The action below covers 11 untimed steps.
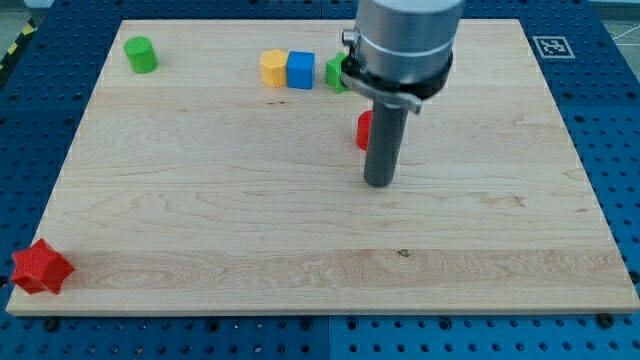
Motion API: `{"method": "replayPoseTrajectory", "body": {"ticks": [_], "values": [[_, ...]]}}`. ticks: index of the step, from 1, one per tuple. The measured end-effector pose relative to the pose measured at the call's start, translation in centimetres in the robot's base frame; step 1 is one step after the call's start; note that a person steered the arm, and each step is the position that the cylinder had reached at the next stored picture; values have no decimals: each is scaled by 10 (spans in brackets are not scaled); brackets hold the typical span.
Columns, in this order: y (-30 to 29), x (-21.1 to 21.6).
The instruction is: Push the red circle closer to green star
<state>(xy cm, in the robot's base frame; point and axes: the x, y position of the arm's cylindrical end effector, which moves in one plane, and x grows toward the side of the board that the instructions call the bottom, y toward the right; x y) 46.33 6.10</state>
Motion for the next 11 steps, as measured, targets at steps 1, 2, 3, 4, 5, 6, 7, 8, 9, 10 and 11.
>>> {"method": "replayPoseTrajectory", "body": {"ticks": [1,2,3,4,5,6,7,8,9,10,11], "values": [[0,-15],[-4,-15],[5,2],[28,6],[55,-21],[55,-31],[46,-33],[28,-24],[21,-24],[12,-28],[-6,-47]]}}
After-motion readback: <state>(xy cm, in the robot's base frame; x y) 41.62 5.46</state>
